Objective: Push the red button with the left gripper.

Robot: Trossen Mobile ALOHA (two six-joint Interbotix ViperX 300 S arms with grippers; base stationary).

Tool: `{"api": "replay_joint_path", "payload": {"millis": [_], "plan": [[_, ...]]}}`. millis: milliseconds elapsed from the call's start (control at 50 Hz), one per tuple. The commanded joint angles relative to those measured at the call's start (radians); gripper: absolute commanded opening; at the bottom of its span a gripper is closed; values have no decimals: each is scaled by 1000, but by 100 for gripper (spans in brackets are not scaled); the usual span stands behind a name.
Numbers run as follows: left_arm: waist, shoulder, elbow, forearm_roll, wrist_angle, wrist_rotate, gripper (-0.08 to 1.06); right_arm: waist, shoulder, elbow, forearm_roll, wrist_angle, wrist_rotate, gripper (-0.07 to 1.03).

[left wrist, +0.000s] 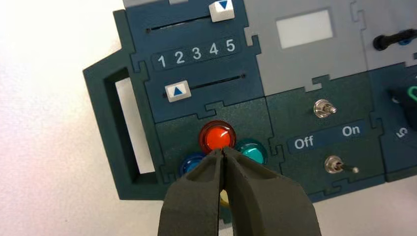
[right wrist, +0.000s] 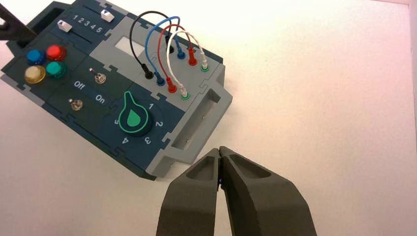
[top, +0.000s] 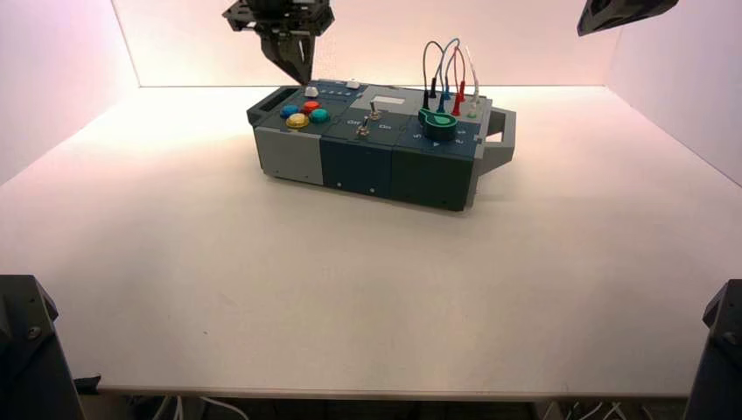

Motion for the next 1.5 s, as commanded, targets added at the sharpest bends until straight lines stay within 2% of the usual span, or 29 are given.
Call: {"api": "replay_joint_path", "payload": {"millis": [20, 500, 780, 1220, 1360, 1500], "plan": [[-3, -2, -31, -2, -3, -2, -3, 5, -3, -34, 0, -5, -3, -2], [-8, 77, -57, 0, -3, -2, -3, 5, -3, -35, -2, -5, -3, -2], [-8, 72, -57, 0, 0, -2, -3, 5, -3, -34, -2, -5, -3, -2], [-8, -34, -135, 6, 156, 3, -3, 5, -5, -34, -2, -3, -3, -2], [-8, -58, -126, 17, 201, 8, -3, 3, -3, -34, -3, -3, -3, -2], [-9, -74, -71, 17, 170, 29, -3, 5, -3, -34, -6, -3, -3, -2]]}}
